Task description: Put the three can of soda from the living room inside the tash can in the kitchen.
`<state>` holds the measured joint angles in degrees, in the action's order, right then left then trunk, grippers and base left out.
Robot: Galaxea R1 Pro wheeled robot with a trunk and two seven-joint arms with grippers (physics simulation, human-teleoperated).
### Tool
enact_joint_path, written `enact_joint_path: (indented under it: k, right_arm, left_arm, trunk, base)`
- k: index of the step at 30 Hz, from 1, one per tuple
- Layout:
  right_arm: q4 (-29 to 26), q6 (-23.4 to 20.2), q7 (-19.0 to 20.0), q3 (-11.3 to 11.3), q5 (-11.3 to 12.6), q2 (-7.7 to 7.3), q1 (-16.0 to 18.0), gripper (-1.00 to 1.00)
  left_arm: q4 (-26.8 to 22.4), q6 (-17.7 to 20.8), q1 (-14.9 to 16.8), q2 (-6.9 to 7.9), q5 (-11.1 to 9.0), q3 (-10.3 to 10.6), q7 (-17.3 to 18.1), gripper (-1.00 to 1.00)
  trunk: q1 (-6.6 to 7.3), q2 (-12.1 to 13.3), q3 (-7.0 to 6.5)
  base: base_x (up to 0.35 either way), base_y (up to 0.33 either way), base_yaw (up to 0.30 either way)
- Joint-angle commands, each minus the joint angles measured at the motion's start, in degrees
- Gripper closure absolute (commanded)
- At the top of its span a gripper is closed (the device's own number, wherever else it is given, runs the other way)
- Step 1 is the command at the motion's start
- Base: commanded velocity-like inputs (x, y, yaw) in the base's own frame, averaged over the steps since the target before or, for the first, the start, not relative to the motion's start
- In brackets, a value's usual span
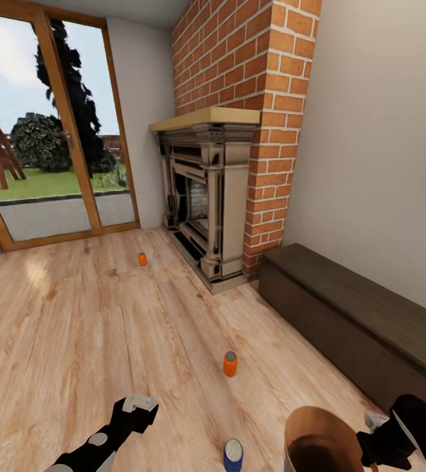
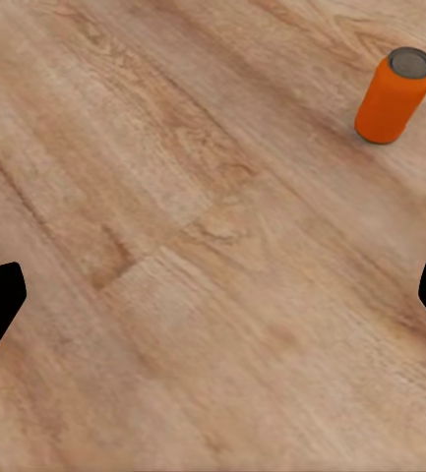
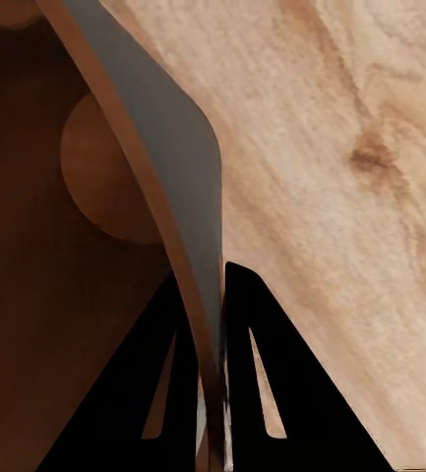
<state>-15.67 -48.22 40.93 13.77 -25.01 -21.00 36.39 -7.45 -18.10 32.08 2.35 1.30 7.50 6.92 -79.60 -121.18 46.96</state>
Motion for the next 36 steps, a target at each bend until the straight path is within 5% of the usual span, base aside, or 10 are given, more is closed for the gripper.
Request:
enact_joint_path:
  k: [1, 16, 24, 36]
  right_arm:
    - [0.0, -0.7, 0.4, 0.5, 1.6, 0.04, 0.0, 1.0]
    - [0.0, -0.7, -2.1, 0.7, 1.7, -0.14, -0.3, 1.0]
    - [0.0, -0.7, -2.3, 3.4, 1.6, -0.18, -0.4, 1.0]
    - [0.0, -0.7, -2.3, 4.1, 1.6, -0.44, -0.6, 1.0]
  left_arm:
    - [0.0, 0.0, 0.0, 0.01, 0.0, 0.0, 0.0, -1.0]
    - [0.1, 0.1, 0.0, -0.05, 0.1, 0.2, 0.1, -1.0]
    - [0.1, 0.5, 0.0, -0.11, 0.2, 0.3, 0.1, -1.0]
    - [0.0, 1.4, 0.0, -0.07, 0.1, 2.4, -0.1, -1.0]
  trunk:
    - [0.0, 0.0, -0.01]
    - [0.0, 0.0, -0.27]
    - [0.0, 0.0, -0.56]
    - [0.0, 0.0, -0.78]
  base:
    - [0.026, 0.027, 0.0]
    - [0.03, 0.215, -0.141]
    - [0.076, 0.314, -0.211]
    - [-0.024, 0.15, -0.108]
